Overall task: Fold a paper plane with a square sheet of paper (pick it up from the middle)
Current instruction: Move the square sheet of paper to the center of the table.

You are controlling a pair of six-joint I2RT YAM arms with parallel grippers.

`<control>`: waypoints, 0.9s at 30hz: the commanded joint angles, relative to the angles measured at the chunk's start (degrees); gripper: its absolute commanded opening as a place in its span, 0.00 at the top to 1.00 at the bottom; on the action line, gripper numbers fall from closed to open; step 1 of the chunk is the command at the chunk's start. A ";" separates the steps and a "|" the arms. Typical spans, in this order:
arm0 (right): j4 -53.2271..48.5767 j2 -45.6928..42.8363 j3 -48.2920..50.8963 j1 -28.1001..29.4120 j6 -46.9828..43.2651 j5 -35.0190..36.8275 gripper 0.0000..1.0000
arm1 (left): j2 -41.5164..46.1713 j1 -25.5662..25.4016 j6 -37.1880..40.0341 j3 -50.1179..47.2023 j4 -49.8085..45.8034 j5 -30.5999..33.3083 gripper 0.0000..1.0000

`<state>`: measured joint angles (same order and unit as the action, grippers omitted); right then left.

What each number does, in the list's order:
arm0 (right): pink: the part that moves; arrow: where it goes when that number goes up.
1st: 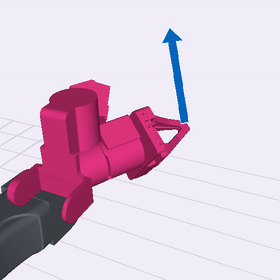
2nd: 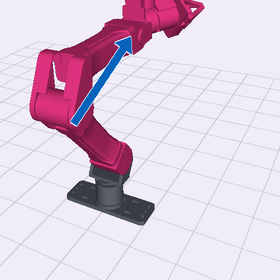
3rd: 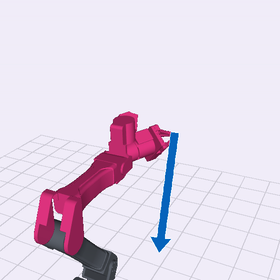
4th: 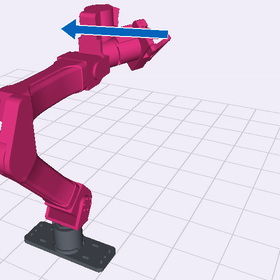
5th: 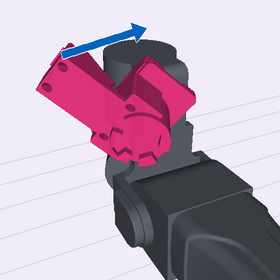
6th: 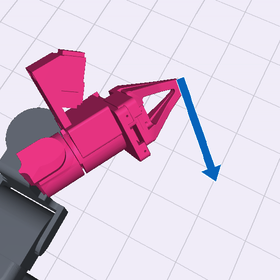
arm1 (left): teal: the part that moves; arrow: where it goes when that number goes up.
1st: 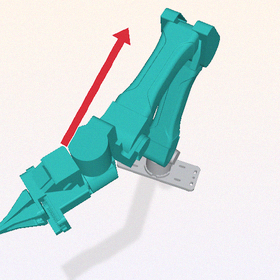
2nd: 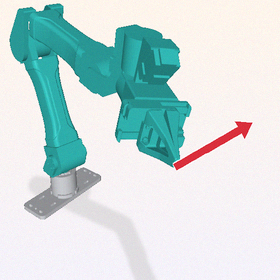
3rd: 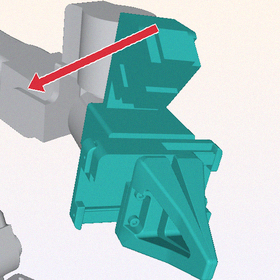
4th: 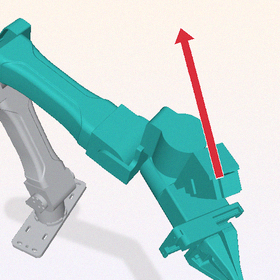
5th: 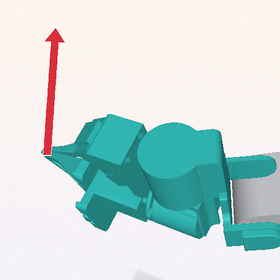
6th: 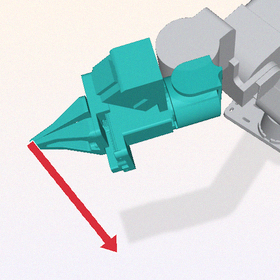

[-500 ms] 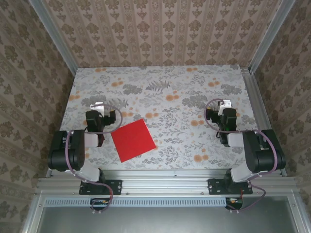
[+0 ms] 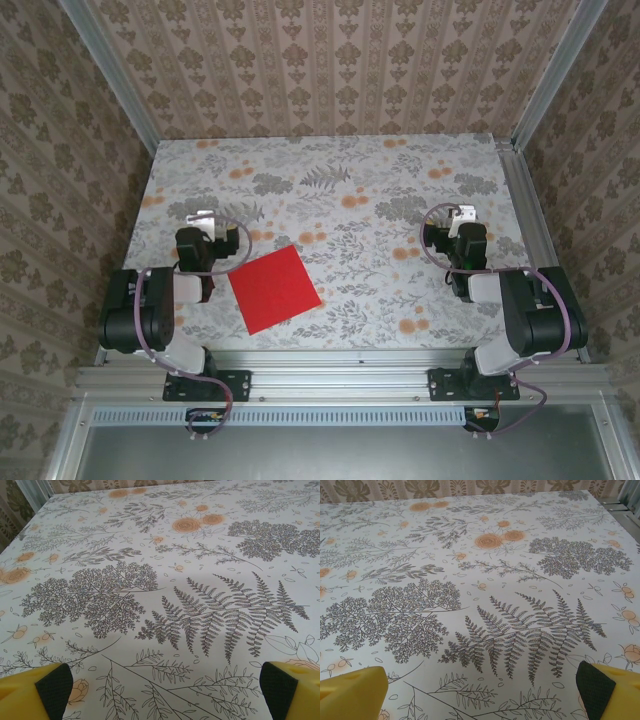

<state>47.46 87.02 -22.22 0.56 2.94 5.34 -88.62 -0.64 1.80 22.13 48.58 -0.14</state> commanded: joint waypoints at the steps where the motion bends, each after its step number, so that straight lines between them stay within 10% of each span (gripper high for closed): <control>1: 1.75 0.54 -1.00 -0.46 0.04 -2.00 0.00 | 0.61 0.46 1.01 1.33 -0.04 -1.62 0.00; 8: -1.19 -3.78 -0.77 -0.47 0.24 -1.35 0.00 | 5.90 -0.13 0.46 -0.28 -1.14 1.90 0.00; 15: -23.94 -19.72 -6.77 -0.39 2.75 -7.24 0.00 | 21.18 -1.97 -5.43 10.01 -31.94 5.46 0.00; 27: -56.17 -31.85 -18.17 5.46 9.06 -29.34 0.00 | 24.03 -7.69 -26.42 25.94 -77.31 -6.82 0.00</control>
<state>2.98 56.80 -37.63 4.03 9.89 -16.36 -64.77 -5.85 -17.67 46.44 -12.25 -2.68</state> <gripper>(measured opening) 0.999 0.994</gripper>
